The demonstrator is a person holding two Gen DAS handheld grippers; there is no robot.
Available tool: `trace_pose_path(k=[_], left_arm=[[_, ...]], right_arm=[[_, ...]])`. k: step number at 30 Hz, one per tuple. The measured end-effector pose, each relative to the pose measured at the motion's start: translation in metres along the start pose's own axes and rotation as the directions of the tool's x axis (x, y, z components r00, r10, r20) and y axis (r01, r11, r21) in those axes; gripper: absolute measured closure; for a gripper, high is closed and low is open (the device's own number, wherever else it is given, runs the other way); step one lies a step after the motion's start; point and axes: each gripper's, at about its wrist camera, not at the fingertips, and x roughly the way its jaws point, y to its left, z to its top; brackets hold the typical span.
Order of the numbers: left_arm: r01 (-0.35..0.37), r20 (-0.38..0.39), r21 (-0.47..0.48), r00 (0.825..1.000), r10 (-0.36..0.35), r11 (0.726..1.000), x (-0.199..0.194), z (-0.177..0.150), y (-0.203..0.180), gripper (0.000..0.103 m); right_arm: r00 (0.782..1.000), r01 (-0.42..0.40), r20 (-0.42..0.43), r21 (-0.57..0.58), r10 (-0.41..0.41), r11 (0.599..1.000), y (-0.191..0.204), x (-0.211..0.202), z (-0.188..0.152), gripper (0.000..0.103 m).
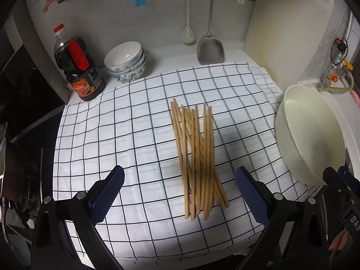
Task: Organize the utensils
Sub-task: 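Lower the right tool onto the chopstick bundle and spread the chopsticks apart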
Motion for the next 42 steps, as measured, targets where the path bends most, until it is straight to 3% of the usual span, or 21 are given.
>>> trace_pose_path(k=[6, 11, 17, 21, 30, 42], left_arm=[[-0.022, 0.013, -0.049, 1.0, 0.022, 0.999, 0.024, -0.008, 0.029, 0.006], [-0.001, 0.009, -0.061, 1.0, 0.002, 0.998, 0.052, -0.011, 0.049, 0.006], [0.038, 0.018, -0.013, 0.999, -0.038, 0.999, 0.08, -0.013, 0.053, 0.006], [0.081, 0.013, -0.006, 0.997, -0.081, 0.997, 0.099, -0.014, 0.058, 0.006], [0.104, 0.01, 0.003, 0.995, -0.104, 0.995, 0.121, -0.012, 0.069, 0.006], [0.144, 0.011, 0.023, 0.989, -0.145, 0.989, 0.133, -0.016, 0.07, 0.006]], right_arm=[[0.996, -0.087, 0.002, -0.093, 0.087, 0.992, 0.026, 0.013, -0.01, 0.029], [0.994, -0.107, -0.001, -0.184, 0.109, 0.977, 0.05, 0.03, -0.018, 0.029], [0.99, -0.139, -0.043, -0.167, 0.133, 0.976, 0.066, 0.069, -0.024, 0.029], [0.993, -0.114, -0.055, -0.166, 0.107, 0.979, 0.075, 0.095, -0.027, 0.029], [0.995, -0.066, -0.086, -0.16, 0.052, 0.985, 0.09, 0.136, -0.035, 0.029], [0.997, 0.021, -0.067, -0.215, -0.036, 0.976, 0.11, 0.154, -0.047, 0.029]])
